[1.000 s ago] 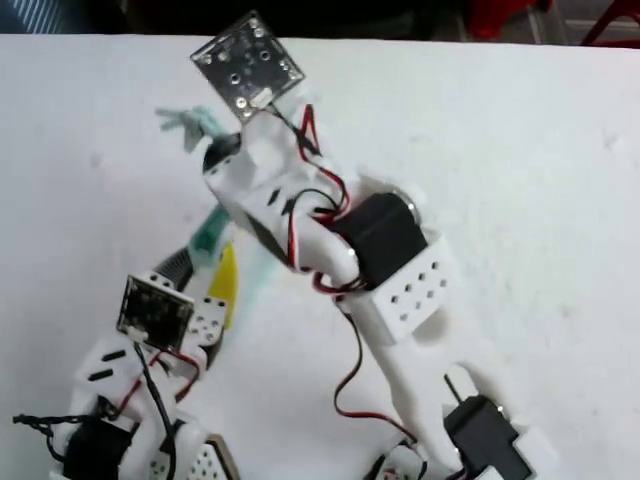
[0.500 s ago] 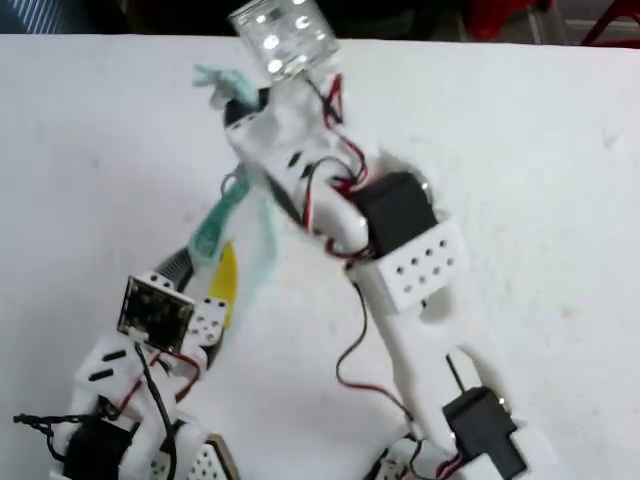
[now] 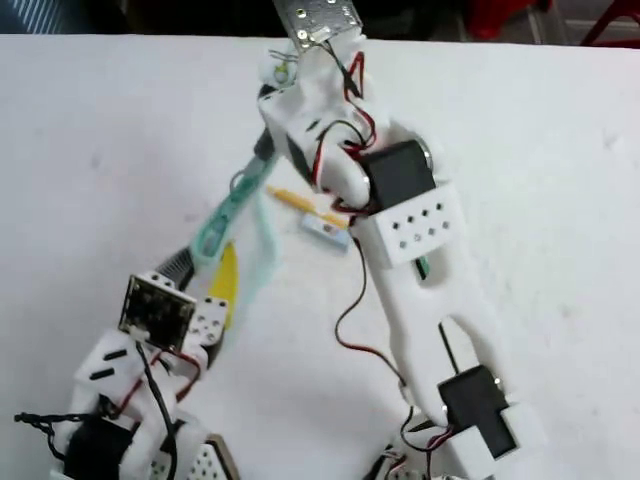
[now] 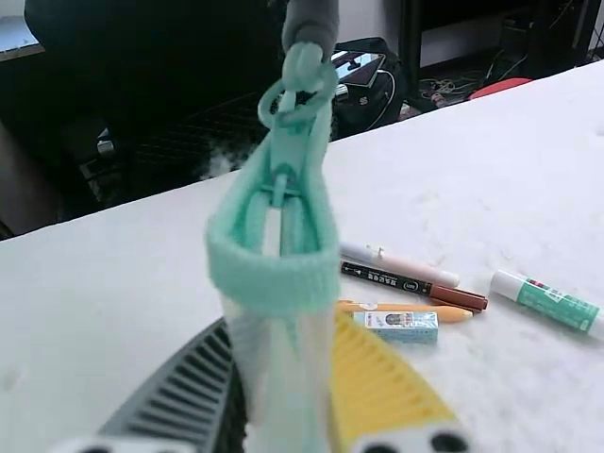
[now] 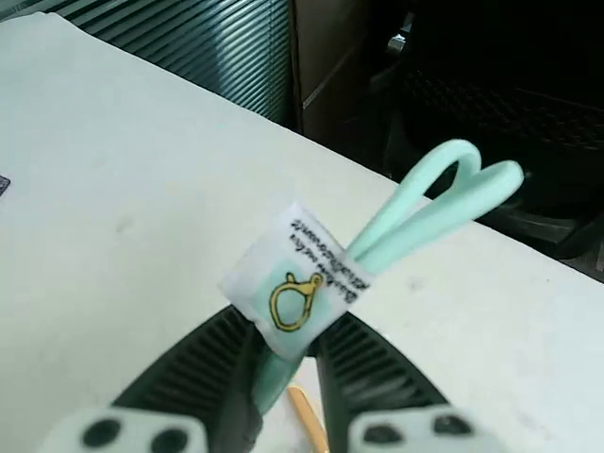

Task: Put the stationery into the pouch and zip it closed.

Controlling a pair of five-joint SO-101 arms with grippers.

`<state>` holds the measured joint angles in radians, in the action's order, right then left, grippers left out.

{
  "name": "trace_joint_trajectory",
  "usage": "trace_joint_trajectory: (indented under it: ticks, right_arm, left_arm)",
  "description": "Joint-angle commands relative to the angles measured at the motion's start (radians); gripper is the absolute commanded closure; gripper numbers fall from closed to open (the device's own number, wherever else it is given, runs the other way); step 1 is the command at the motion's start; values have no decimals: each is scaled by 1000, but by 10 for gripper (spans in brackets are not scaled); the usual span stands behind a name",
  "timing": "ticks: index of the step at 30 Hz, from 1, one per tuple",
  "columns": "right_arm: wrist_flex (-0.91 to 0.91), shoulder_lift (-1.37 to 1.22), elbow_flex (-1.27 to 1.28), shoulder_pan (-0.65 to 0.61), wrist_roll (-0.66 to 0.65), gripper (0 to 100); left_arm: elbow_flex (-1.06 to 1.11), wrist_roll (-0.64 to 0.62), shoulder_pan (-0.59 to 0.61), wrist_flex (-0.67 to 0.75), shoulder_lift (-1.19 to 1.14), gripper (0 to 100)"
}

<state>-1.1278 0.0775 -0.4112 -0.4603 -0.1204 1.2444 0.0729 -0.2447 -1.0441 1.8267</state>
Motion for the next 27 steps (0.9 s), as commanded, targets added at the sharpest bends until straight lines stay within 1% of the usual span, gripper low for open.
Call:
trace_joint_trajectory:
  ticks: [1, 2, 4, 7, 10, 14, 21, 24, 27]
  right_arm:
    - [-25, 22, -23, 13, 0, 982]
    - [-28, 28, -23, 2, 0, 982]
    - [2, 36, -21, 1, 0, 982]
    - [62, 35, -15, 22, 0, 982]
    - [87, 16, -2, 56, 0, 982]
    - [91, -13, 8, 128, -2, 982]
    - [127, -27, 8, 260, 0, 982]
    - [122, -38, 8, 269, 0, 982]
    - [111, -35, 9, 245, 0, 982]
  left_arm:
    - [-3, 2, 5, -31, -2, 977]
    - [-3, 2, 4, -32, -2, 977]
    - [-6, 46, -13, -51, -2, 978]
    - [-52, 106, -99, -152, -2, 978]
    - [-121, 117, -162, -232, -2, 978]
    - [-106, 120, -147, -212, -2, 979]
    - [-72, 112, -74, -153, -2, 979]
    - [-74, 112, -73, -153, -2, 979]
    - [-72, 112, -74, -152, -2, 979]
